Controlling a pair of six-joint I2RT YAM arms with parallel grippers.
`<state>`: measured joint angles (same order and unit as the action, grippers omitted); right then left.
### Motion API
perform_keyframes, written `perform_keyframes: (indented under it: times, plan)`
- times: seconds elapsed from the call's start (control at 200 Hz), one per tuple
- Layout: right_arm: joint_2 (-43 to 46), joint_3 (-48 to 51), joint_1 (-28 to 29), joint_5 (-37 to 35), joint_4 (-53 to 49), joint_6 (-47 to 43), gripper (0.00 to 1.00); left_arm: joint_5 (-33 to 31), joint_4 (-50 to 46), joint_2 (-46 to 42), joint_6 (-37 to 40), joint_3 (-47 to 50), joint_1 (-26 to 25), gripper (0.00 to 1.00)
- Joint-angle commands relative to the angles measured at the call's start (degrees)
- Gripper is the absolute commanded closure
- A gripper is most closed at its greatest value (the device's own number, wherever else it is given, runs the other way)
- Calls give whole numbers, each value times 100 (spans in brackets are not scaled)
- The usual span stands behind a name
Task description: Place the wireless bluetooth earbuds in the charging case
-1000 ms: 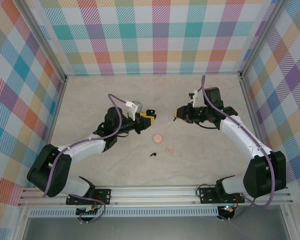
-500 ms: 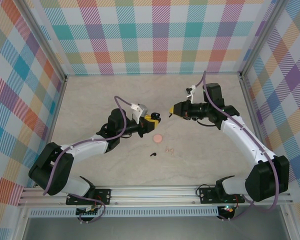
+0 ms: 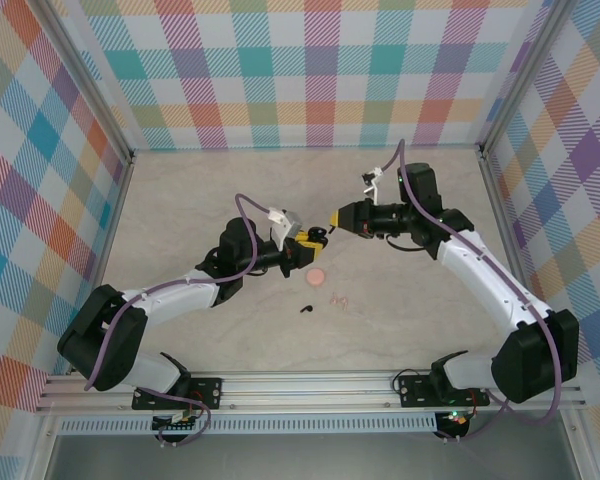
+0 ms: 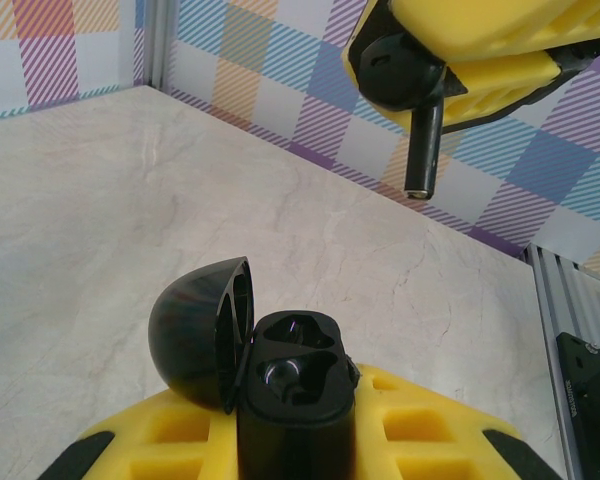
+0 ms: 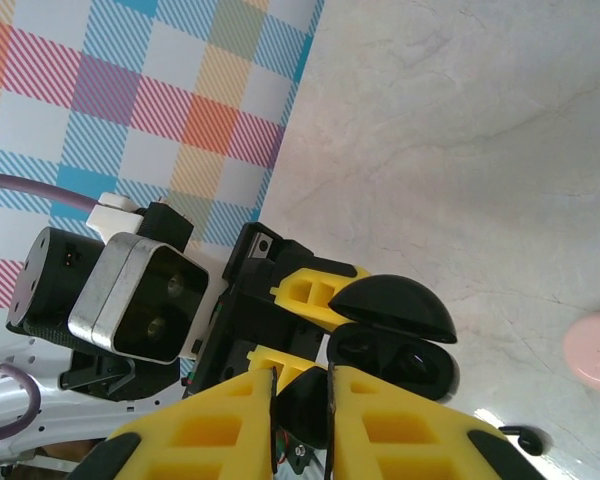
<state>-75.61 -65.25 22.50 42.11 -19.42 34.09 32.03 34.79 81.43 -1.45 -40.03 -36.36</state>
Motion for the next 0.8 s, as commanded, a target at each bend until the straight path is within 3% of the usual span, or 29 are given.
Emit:
perform_keyframes:
  times: [0.0,0.795]
  plan:
    - [-92,-163,65,78,94,-30,80,48,159,-40,170,-233,-108,82]
    - [-261,-141,159,-1,112,-55,81,290,185,-291,136,-276,-133,82]
